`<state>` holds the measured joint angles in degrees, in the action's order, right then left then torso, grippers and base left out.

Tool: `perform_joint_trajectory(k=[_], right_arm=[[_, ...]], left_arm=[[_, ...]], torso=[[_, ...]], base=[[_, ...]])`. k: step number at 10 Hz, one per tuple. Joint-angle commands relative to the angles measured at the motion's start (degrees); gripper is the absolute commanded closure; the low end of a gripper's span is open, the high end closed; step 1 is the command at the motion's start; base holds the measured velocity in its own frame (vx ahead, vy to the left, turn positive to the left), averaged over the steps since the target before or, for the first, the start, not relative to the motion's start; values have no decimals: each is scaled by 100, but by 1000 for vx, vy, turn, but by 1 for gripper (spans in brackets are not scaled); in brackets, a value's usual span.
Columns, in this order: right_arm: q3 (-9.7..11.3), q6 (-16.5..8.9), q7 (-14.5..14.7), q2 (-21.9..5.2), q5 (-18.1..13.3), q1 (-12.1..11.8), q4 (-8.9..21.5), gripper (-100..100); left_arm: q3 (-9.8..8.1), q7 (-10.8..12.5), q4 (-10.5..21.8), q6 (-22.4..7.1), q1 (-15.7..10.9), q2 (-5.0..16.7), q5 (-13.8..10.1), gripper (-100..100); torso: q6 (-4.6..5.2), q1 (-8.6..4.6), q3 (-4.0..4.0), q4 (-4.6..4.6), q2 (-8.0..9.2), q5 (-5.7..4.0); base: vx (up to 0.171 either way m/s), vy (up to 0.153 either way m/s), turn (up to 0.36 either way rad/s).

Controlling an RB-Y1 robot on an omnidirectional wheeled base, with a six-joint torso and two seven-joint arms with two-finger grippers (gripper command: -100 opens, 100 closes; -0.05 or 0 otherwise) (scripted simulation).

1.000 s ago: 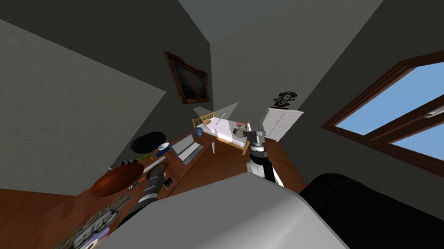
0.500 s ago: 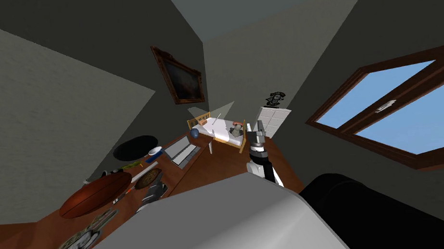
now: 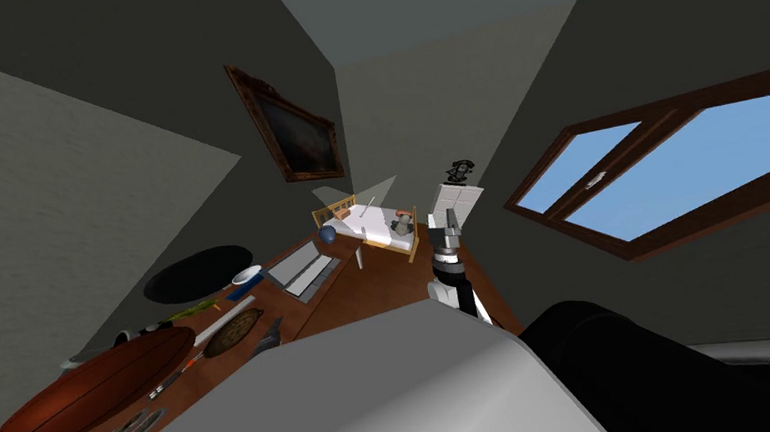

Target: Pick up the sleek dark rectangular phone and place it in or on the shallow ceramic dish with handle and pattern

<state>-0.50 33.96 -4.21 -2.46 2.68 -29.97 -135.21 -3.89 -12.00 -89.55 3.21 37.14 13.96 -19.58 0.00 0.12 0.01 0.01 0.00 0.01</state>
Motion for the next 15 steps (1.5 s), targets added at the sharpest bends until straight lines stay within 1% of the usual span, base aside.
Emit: perform_joint_trajectory(k=[1, 2, 3, 4, 5, 6, 7, 8, 9, 10, 11, 12, 13, 14, 15], right_arm=[[0, 0, 0, 0, 0, 0, 0, 0], [-1, 0, 0, 0, 0, -1, 0, 0], [0, 0, 0, 0, 0, 0, 0, 0], [-1, 0, 0, 0, 0, -1, 0, 0], [0, 0, 0, 0, 0, 0, 0, 0], [-1, 0, 0, 0, 0, -1, 0, 0], [0, 0, 0, 0, 0, 0, 0, 0], [-1, 0, 0, 0, 0, -2, 0, 0], [-1, 0, 0, 0, 0, -1, 0, 0], [-1, 0, 0, 0, 0, -1, 0, 0], [-1, 0, 0, 0, 0, -1, 0, 0], [-1, 0, 0, 0, 0, -2, 0, 0], [-1, 0, 0, 0, 0, -1, 0, 0], [-1, 0, 0, 0, 0, -2, 0, 0], [-1, 0, 0, 0, 0, -1, 0, 0]], left_arm=[[11, -7, 273, -88, -10, 90, -88, -100], [20, -71, 435, -274, -46, 156, -215, -100], [20, -71, 602, -274, -46, 156, -215, -100], [33, -139, 773, -457, -93, 227, -345, -100], [33, -139, 933, -457, -93, 227, -345, -100], [50, -210, 1119, -636, -150, 301, -476, -100], [50, -210, 1265, -636, -150, 301, -476, -100], [72, -283, 1464, -811, -216, 379, -609, -100], [72, -283, 1597, -811, -216, 379, -609, -100], [98, -358, 1826, -982, -290, 459, -743, -100], [98, -358, 1926, -982, -290, 459, -743, -100], [129, -433, 2154, -1146, -370, 541, -875, -100], [129, -433, 2251, -1146, -370, 541, -875, -100], [165, -509, 2424, -1304, -457, 623, -1007, -100], [165, -509, 2569, -1304, -457, 623, -1007, -100]], torso=[[0, 0, 0, 0, 0, 0], [-6, 1, 0, -1, 1, 0], [-2, 4, 0, 0, 0, 0], [-6, 4, 0, -1, 1, 1], [-1, 4, 0, 0, 0, 1], [-7, 5, 0, -1, 0, 1], [-2, 5, 0, 0, 0, 1], [-7, 5, -1, -1, -1, 1], [-2, 9, -1, 0, -1, 1], [-7, 8, -1, -1, -1, 2], [-4, 8, -2, -1, -3, 1], [-7, 8, -2, -1, -3, 2], [-3, 10, -1, -1, -2, 1], [-8, 9, -1, -1, -1, 2], [-3, 12, -2, -1, -4, 2]], base=[[6, 20, -121], [7, 21, -223], [4, 25, -142], [6, 24, -278], [6, 29, -135], [5, 28, -255], [5, 30, -107], [5, 36, -244], [6, 37, -143], [11, 37, -219], [8, 39, -128], [5, 38, -270], [1, 43, -126], [8, 44, -240], [7, 43, -119]])
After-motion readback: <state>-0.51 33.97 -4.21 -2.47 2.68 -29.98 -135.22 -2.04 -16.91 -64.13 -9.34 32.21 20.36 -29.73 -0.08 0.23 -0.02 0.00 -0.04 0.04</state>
